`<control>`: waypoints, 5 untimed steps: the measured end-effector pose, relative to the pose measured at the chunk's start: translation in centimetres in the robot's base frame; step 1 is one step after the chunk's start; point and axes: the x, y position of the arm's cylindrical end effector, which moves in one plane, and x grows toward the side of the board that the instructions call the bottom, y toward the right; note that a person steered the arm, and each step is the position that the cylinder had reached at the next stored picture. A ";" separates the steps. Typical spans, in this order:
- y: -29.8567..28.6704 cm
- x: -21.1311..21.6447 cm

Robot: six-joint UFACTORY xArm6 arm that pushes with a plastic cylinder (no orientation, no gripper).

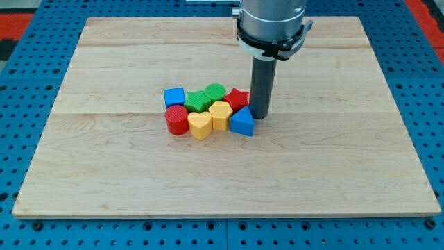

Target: Move the arm to the bottom right of the blue triangle

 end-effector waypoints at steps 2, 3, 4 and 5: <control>0.4 0.0; 1.5 0.0; 4.8 0.0; 7.2 -0.2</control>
